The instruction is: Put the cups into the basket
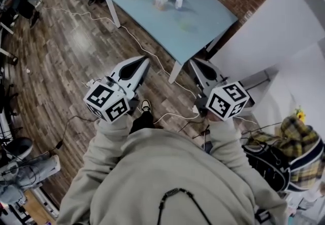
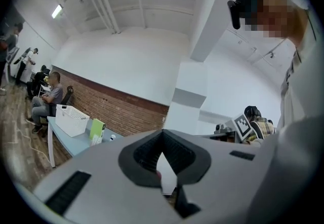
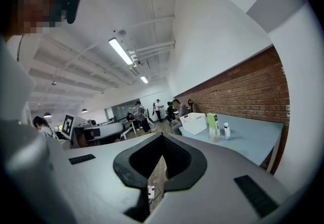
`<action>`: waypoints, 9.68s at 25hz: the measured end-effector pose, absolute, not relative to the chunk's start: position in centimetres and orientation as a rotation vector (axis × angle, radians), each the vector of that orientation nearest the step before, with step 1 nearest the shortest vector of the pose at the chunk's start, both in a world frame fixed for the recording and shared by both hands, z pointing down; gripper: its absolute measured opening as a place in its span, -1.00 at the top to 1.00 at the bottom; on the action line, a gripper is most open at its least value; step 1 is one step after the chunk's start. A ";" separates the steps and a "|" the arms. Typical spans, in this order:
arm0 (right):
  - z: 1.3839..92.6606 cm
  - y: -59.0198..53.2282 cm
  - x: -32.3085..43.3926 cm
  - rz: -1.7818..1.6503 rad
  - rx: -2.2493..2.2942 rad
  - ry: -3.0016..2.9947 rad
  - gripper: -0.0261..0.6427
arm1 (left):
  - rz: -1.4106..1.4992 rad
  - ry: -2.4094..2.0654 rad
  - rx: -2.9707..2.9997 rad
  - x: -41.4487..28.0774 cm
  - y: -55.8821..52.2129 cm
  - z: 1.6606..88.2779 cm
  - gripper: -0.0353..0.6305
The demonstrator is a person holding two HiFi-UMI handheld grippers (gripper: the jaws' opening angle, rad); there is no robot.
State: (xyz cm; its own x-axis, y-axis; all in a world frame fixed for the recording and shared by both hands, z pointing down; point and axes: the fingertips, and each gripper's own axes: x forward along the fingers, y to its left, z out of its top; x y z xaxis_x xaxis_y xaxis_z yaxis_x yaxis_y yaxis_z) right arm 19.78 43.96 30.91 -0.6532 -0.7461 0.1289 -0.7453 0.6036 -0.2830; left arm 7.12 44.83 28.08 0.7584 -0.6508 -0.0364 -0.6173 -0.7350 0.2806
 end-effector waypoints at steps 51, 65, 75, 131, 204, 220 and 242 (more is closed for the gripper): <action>34.9 4.2 29.1 -0.625 -1.558 2.707 0.89 | 0.027 -0.713 2.833 18.5 3.9 31.4 0.90; 34.7 -1.2 32.1 -0.638 -1.595 2.645 0.89 | 0.073 -0.636 2.793 22.4 -1.1 32.9 0.90; 33.8 -3.9 32.0 -0.614 -1.649 2.653 0.89 | 0.033 -0.605 2.827 22.8 -5.0 31.6 0.90; 64.1 -5.2 35.1 -1.522 -1.961 2.512 0.57 | 0.361 -0.435 2.400 22.9 -5.7 55.6 0.90; 46.1 -5.0 36.9 -0.953 -2.152 2.802 0.82 | 0.129 -0.623 2.716 23.3 -4.6 35.8 0.90; 46.2 -9.3 10.3 -0.720 -1.242 3.393 0.82 | 0.032 -1.312 2.444 -0.6 -0.4 36.0 0.90; 45.1 -11.9 1.1 -0.622 -1.252 3.492 0.82 | -0.071 -1.337 2.394 -12.7 -2.6 38.2 0.90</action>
